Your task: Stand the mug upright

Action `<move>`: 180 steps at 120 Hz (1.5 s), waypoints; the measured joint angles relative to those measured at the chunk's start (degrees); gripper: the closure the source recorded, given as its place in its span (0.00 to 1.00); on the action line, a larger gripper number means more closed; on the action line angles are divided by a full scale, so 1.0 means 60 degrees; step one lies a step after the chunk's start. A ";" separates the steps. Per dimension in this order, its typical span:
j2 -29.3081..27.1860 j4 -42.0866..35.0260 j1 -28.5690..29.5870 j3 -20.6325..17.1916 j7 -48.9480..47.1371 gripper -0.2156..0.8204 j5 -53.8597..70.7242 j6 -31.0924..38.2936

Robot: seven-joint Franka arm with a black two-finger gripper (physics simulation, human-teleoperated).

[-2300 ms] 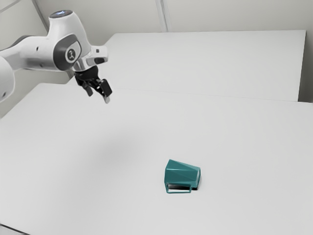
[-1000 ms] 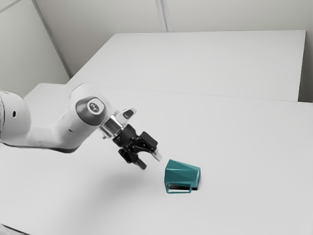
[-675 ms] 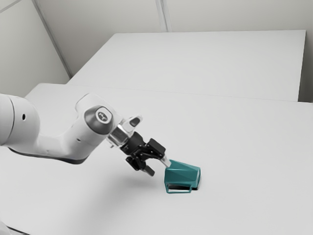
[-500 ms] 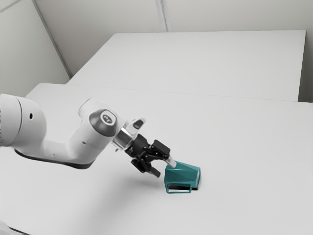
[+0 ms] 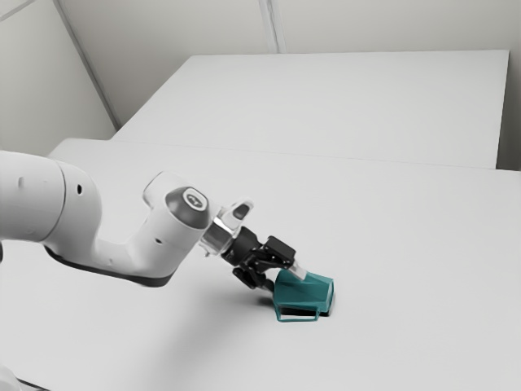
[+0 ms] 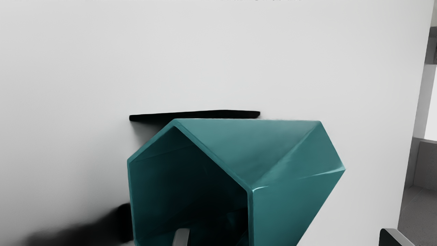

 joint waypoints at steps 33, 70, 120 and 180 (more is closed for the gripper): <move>-0.0127 0.0045 -0.0138 0.0003 0.0403 0.60 -0.0057 0.0016; -0.0348 0.0225 -0.0173 -0.0006 0.0687 0.90 -0.0038 0.0028; -0.0971 0.0639 -0.0648 -0.0009 0.0862 0.96 0.0316 0.0240; -0.1420 0.1617 0.0875 0.0470 0.0595 0.97 0.3572 0.0293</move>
